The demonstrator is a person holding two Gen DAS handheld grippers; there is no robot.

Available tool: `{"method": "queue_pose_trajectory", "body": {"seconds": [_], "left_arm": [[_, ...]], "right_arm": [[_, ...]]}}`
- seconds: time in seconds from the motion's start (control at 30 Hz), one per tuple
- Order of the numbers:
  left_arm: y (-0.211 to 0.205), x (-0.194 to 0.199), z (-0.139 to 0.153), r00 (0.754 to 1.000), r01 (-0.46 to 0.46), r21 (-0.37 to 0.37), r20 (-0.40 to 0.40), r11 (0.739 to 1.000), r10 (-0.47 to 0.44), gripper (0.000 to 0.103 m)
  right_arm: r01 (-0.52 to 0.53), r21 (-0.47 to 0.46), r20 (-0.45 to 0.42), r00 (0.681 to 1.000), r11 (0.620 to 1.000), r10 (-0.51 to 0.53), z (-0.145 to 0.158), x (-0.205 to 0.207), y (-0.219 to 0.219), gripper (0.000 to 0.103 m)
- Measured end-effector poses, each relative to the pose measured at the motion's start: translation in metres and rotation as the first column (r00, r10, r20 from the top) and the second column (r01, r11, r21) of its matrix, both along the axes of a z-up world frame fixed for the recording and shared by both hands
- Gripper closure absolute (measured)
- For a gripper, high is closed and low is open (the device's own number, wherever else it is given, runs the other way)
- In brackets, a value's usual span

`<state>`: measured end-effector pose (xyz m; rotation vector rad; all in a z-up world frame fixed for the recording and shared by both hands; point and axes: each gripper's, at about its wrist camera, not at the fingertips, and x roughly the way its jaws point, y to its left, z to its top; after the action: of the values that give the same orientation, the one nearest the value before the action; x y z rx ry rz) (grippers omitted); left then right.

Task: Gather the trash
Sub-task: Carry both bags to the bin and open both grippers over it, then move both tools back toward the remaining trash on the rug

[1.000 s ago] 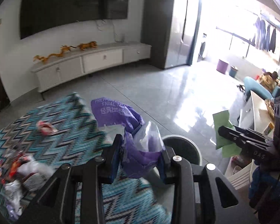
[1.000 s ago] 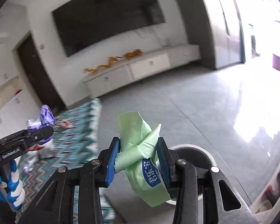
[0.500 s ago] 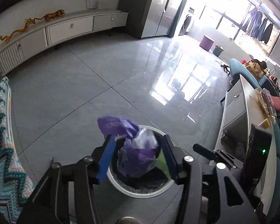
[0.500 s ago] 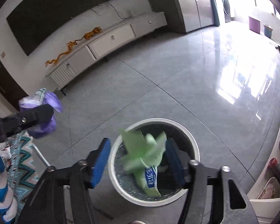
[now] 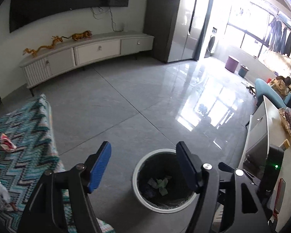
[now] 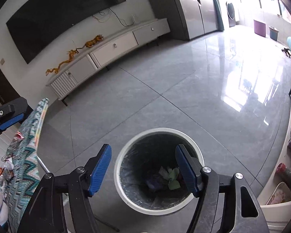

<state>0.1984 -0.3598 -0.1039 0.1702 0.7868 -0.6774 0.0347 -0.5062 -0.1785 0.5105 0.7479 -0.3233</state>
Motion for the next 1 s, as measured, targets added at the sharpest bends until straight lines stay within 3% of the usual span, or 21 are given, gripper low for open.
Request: {"method": "queue_pose_trajectory", "body": {"seconds": [0.07,0.3,0.43,0.57,1.0], "left_arm": [[0.021,-0.005,0.018,0.996,-0.062,-0.011,0.056,0.998,0.063,0.022],[0.108,-0.032,0.069,0.947,-0.235,-0.039,0.217,0.971,0.238,0.021],[0.156,-0.053,0.091,0.893,-0.341,-0.045,0.298,0.939,0.338,0.019],[0.201,-0.078,0.110,0.832,-0.425,-0.075,0.359,0.902,0.422,0.006],[0.306,-0.164,0.159,0.678,-0.557,-0.203,0.450,0.805,0.582,0.003]], "right_arm": [[-0.013,-0.024,0.031,0.999,1.000,0.014,0.017,-0.003,0.009,0.034],[-0.076,-0.102,0.124,0.988,0.992,0.089,0.072,-0.015,0.053,0.022],[-0.118,-0.149,0.169,0.975,0.982,0.143,0.101,-0.021,0.083,0.016],[-0.152,-0.190,0.206,0.960,0.970,0.191,0.123,-0.029,0.114,0.009],[-0.201,-0.286,0.329,0.897,0.937,0.293,0.186,-0.059,0.197,0.000]]}}
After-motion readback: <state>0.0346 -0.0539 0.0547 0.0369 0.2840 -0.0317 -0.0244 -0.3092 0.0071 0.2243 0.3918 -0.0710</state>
